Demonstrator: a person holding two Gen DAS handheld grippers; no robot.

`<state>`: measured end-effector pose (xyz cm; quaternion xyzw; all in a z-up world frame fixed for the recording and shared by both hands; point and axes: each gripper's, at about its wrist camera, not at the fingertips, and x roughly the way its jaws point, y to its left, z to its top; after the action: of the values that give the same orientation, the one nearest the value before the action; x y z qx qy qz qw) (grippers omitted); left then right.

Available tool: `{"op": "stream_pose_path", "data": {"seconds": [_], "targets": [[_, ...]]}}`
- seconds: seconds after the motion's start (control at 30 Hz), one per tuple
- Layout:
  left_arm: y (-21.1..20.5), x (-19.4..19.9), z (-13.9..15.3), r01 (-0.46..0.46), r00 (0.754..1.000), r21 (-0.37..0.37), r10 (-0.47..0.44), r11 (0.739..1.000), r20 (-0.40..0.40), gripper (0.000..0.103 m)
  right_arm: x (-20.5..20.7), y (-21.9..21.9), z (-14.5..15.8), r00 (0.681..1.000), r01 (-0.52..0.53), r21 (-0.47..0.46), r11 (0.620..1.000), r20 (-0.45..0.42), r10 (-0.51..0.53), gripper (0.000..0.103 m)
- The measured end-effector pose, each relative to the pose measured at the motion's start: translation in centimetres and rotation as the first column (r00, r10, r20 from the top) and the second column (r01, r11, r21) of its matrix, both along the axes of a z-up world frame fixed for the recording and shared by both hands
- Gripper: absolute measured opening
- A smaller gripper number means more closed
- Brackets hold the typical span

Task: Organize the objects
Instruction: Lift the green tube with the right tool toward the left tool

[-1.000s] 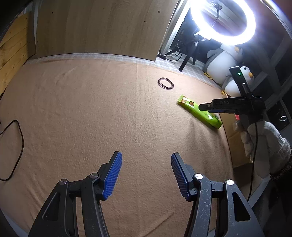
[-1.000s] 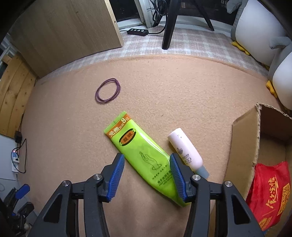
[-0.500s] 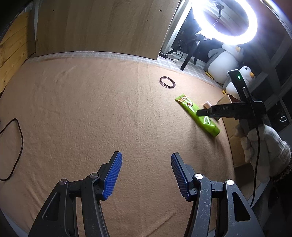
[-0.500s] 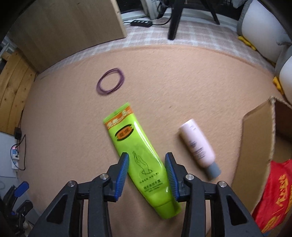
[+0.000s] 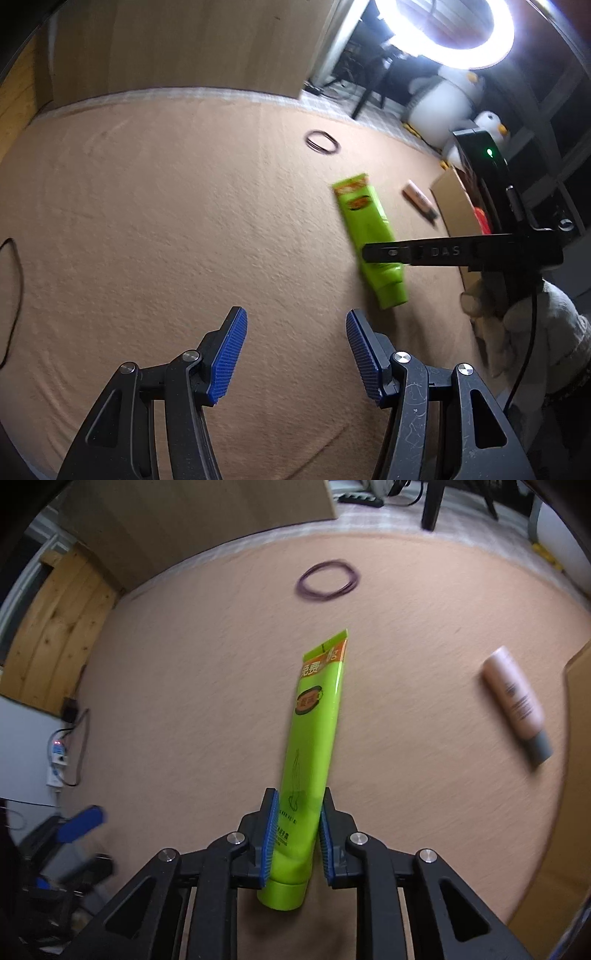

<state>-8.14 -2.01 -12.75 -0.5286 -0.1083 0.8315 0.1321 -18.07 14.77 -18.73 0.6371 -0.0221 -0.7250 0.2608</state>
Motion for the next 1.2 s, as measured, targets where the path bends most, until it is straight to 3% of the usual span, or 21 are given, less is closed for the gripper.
{"op": "stream_pose_path", "data": {"seconds": [0.37,0.63,0.8,1.0,1.2], "targets": [[5.5,-0.8,-3.9,0.151,0.98,0.117,-0.164,0.982,0.112,0.062,3.3,-1.1,-0.9,0.999,0.003,-0.091,0.996,0.054,0.002,0.018],[7.0,-1.2,-4.5,0.159,0.978,0.116,-0.173,0.98,0.119,0.062,3.9,0.9,-1.6,0.992,0.092,-0.176,0.98,0.098,-0.076,0.013],[7.6,-1.2,-4.4,0.16,0.978,0.095,-0.171,0.982,0.116,0.061,4.0,1.1,-1.7,0.992,0.104,-0.184,0.977,0.096,-0.087,0.012],[8.4,-1.0,-4.3,0.176,0.977,0.068,-0.183,0.982,0.108,0.041,3.9,1.7,-1.4,0.987,0.129,-0.202,0.971,0.12,-0.106,0.012],[8.4,-0.8,-4.0,0.16,0.98,0.075,-0.167,0.984,0.104,0.038,3.9,1.9,-0.6,0.987,0.132,-0.212,0.968,0.118,-0.108,0.011]]}}
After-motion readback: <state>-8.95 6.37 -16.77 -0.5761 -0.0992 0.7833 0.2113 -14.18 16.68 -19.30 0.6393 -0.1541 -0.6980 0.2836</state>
